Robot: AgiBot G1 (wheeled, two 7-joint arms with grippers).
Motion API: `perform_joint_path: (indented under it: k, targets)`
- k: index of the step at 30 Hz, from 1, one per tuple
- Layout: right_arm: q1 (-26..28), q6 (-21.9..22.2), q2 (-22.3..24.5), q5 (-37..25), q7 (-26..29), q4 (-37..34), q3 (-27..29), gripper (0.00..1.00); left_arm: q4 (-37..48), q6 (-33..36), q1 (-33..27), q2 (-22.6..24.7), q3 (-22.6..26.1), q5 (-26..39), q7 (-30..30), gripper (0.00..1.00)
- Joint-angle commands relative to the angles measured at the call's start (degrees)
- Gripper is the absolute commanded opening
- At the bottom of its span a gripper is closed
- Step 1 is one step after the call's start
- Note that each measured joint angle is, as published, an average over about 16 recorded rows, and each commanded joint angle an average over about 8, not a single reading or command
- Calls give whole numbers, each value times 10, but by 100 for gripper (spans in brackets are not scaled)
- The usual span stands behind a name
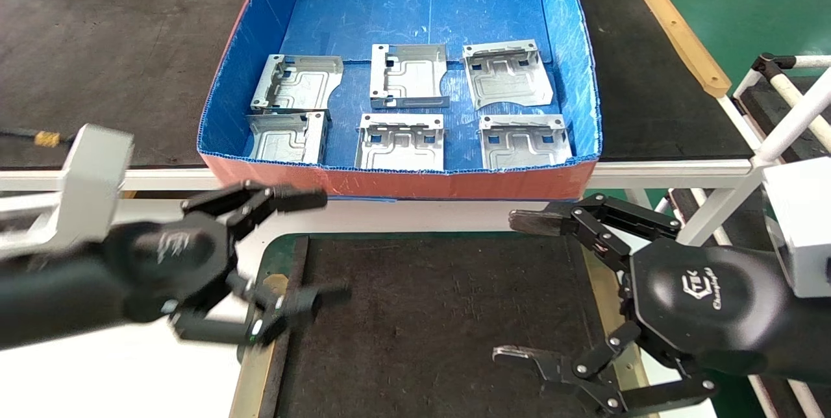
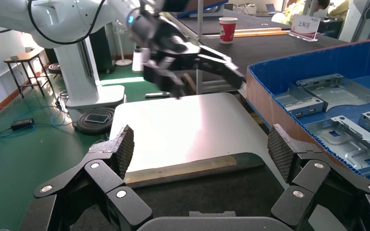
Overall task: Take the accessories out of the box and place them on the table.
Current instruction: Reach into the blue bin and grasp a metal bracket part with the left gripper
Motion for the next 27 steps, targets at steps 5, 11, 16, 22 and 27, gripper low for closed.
perform_joint_path:
  k: [5, 11, 16, 22, 27]
  targets:
    - [0, 0, 0, 0, 0, 0, 0, 100, -3, -55, -29, 20, 14, 42, -32, 100]
    - [0, 0, 0, 0, 0, 0, 0, 100, 18, -95, -66, 49, 30, 86, -47, 100]
    - [0, 0, 0, 0, 0, 0, 0, 100, 43, -122, -96, 76, 46, 123, -53, 100]
    - [0, 0, 0, 0, 0, 0, 0, 100, 81, -159, -129, 114, 68, 175, -53, 100]
    - [0, 0, 0, 0, 0, 0, 0, 100, 113, -185, -154, 145, 85, 212, -55, 100]
